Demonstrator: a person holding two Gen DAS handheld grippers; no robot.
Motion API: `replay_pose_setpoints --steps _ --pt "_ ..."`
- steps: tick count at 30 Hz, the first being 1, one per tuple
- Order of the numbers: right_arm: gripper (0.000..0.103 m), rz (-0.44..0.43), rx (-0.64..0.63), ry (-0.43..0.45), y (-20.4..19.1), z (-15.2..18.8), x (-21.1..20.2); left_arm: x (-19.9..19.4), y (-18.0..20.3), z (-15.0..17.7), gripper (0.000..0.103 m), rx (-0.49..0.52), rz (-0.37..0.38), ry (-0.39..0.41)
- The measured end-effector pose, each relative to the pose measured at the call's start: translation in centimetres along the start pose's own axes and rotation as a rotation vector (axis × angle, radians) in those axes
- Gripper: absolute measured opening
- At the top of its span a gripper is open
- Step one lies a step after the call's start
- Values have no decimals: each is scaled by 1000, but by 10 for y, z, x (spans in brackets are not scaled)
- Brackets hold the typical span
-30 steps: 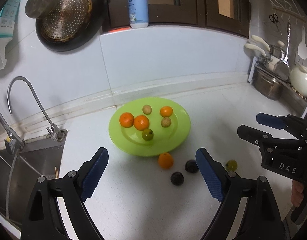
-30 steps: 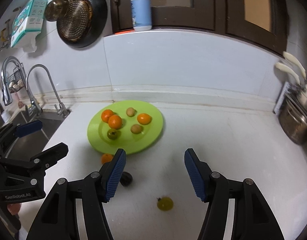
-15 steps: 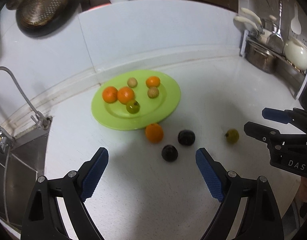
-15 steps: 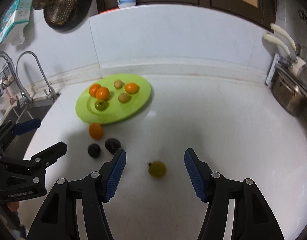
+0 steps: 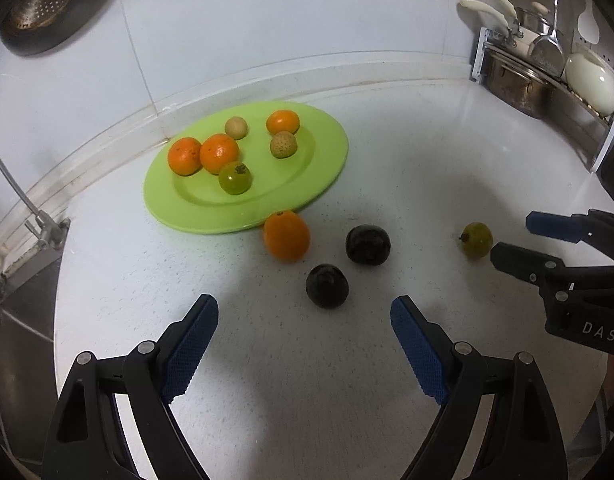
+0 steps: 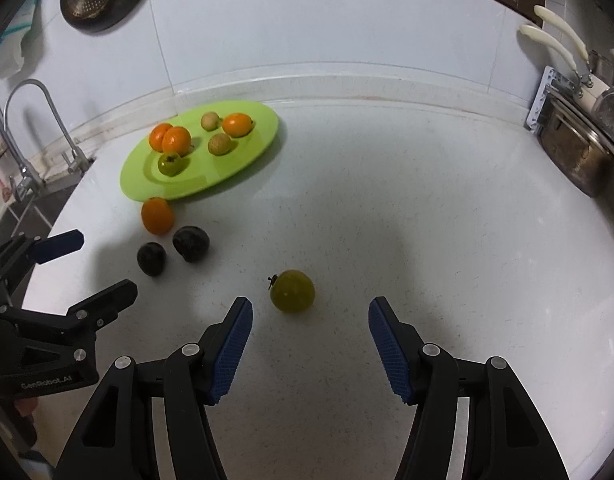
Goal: Organize fruits
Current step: 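Lift both grippers off the plate toward the remaining loose fruits, then grasp the small yellow-green fruit with the right gripper while the left grasps a dark purple fruit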
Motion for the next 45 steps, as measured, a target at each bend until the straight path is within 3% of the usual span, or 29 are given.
replay_pose_setpoints --steps 11,20,22,25,45 --pt "52 -41 10 -27 1 -4 20 20 8 -7 62 -34 69 -39" --pt "44 -66 10 -46 -1 -5 32 29 9 -5 35 -54 94 -73" --pt "38 -66 2 -56 -2 -4 34 31 10 -4 30 -56 101 -80" --pt "30 -72 -3 -59 -3 -4 36 30 11 -4 27 -55 108 -79" --pt "30 -114 -51 23 -30 -24 6 -8 -2 -18 27 -73 100 20"
Point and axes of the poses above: each gripper's, at about its wrist camera, not at the fingertips, and x roughly the way its jaws point, y to its right, z to its underside, the point moved 9 cm from there along x, roughly the way its jaws point, and after that the axes turned 7 degrees about -z, right-handed, at the moved point
